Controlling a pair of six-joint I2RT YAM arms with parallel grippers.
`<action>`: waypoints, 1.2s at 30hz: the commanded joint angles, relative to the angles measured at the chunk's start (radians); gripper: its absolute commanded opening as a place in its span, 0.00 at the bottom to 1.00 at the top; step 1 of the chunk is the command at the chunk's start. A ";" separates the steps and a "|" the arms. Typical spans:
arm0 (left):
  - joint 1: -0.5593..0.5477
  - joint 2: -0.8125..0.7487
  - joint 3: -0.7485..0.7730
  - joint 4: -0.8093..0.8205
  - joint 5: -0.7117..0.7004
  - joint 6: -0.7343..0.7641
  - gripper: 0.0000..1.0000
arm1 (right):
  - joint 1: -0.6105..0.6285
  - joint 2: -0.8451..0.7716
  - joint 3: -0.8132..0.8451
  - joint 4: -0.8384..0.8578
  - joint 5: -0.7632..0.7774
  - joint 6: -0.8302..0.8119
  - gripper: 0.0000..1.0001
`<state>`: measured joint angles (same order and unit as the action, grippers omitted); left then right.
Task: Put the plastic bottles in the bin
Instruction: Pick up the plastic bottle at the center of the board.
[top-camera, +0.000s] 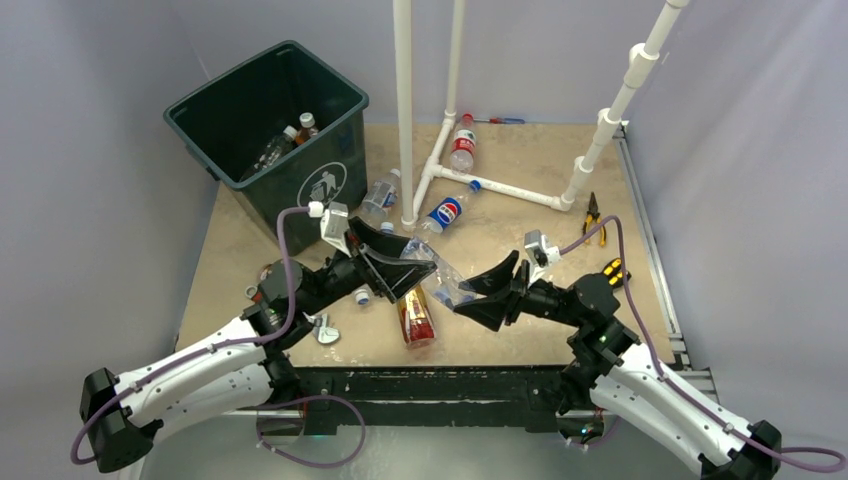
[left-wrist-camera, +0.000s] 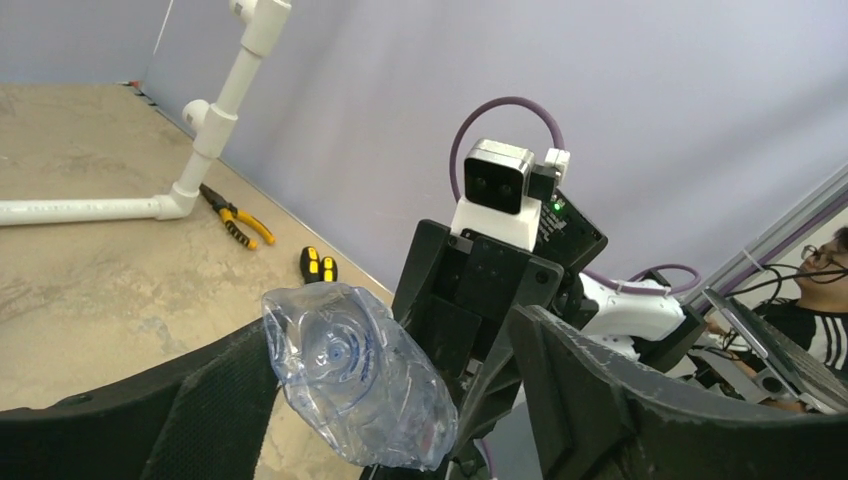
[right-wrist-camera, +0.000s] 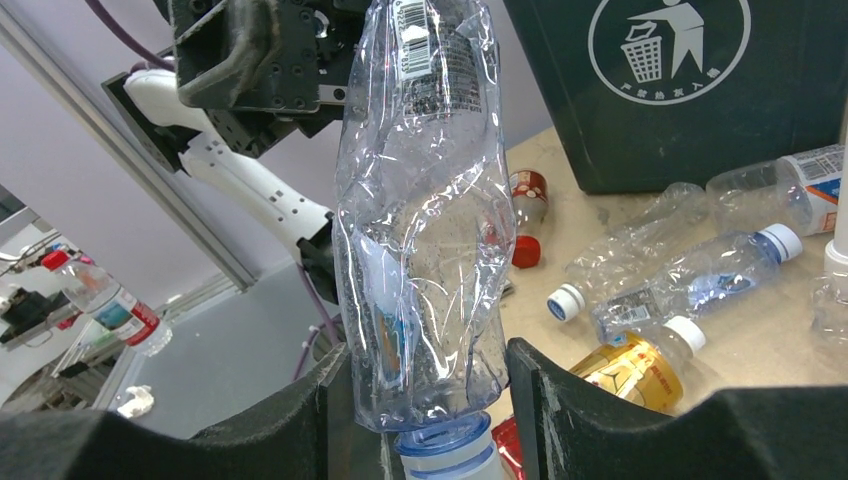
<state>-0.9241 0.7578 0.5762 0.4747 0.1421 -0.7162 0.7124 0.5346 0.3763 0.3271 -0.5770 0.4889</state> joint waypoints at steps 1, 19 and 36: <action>-0.001 0.034 0.026 0.103 -0.002 -0.053 0.75 | 0.001 -0.009 -0.018 0.039 0.014 -0.023 0.26; -0.001 0.083 0.038 0.079 0.031 -0.084 0.25 | 0.001 -0.028 -0.013 0.020 0.023 -0.019 0.31; -0.001 -0.190 0.007 0.177 -0.269 -0.132 0.00 | 0.001 -0.111 -0.105 0.585 0.247 0.365 0.99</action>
<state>-0.9298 0.6426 0.5781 0.5045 0.0174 -0.8280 0.7128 0.4416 0.3668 0.5194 -0.4793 0.6708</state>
